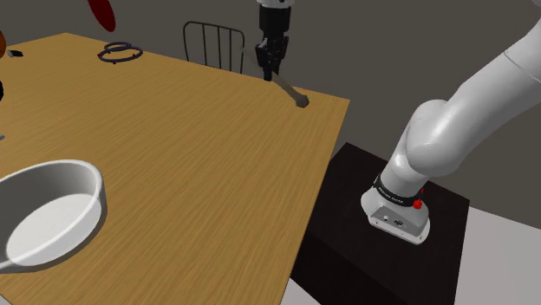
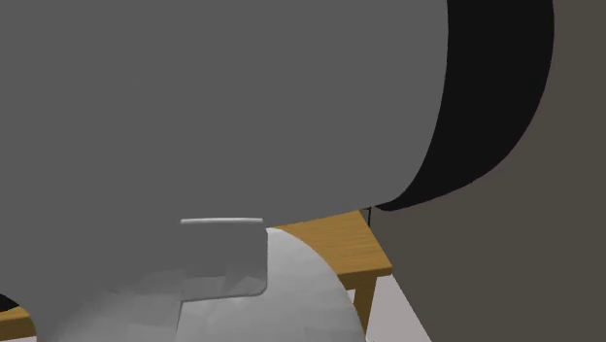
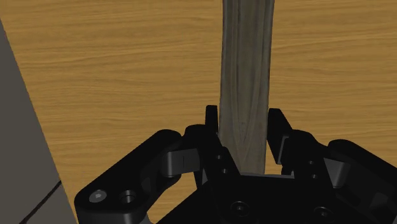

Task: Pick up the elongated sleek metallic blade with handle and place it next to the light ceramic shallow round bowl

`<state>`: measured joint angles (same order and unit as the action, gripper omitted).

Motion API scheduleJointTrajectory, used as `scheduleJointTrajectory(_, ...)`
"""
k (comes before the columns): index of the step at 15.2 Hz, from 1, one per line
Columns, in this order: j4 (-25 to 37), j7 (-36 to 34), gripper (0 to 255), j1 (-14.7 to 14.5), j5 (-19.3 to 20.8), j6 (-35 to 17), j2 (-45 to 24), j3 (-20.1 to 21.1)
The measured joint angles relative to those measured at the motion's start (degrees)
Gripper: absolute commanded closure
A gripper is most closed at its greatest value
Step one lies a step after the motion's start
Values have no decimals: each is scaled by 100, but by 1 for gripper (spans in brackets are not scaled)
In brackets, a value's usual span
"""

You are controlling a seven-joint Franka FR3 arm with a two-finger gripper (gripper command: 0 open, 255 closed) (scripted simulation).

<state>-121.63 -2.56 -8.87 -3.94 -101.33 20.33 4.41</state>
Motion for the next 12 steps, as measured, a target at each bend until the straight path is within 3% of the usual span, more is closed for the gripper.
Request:
scheduleJointTrajectory(8, -129, -1112, 255, -444, -295, -107, 101, 789)
scheduleJointTrajectory(12, 98, -1692, 255, -643, -393, -86, -55, 1196)
